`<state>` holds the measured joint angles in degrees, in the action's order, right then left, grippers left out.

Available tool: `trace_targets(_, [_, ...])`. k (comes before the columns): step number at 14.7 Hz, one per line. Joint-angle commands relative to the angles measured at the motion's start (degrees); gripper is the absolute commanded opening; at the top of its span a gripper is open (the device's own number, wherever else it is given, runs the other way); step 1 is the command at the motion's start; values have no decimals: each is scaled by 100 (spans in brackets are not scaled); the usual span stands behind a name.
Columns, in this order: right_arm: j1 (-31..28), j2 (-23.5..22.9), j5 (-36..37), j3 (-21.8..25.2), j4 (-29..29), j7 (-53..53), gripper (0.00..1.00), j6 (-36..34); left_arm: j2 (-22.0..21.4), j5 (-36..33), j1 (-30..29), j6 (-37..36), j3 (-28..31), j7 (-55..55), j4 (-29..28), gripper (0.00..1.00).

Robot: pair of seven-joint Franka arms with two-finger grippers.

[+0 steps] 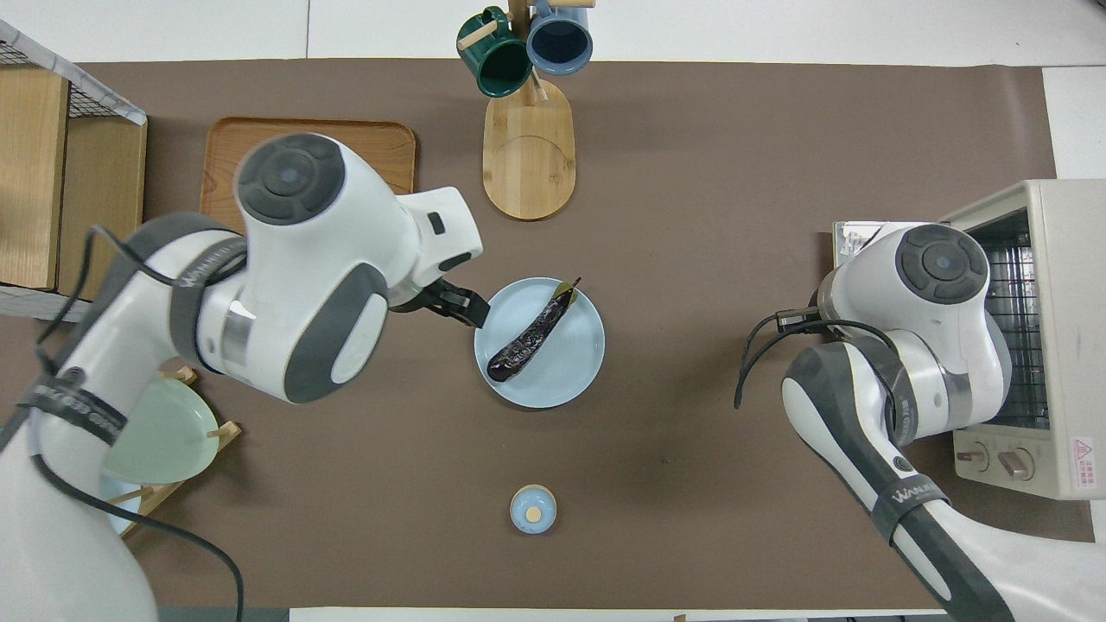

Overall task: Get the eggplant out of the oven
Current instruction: 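Grasp the eggplant with the left gripper while the right gripper withdraws, then lift the eggplant off the blue plate with the left gripper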

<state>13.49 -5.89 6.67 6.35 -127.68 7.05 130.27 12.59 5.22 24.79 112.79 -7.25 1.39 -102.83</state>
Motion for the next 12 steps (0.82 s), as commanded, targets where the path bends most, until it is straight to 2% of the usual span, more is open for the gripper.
trace_targets(1, [-267,246,132,-91,-302,-335,0,226,41,111,359,559,109,19,-448,100])
trace_targets(6, [-320,149,176,-91,-328,-371,0,341,481,102,649,964,118,151,-448,100])
trace_targets(12, [-470,167,220,-91,-539,-476,0,640,604,111,720,1175,109,204,-606,100])
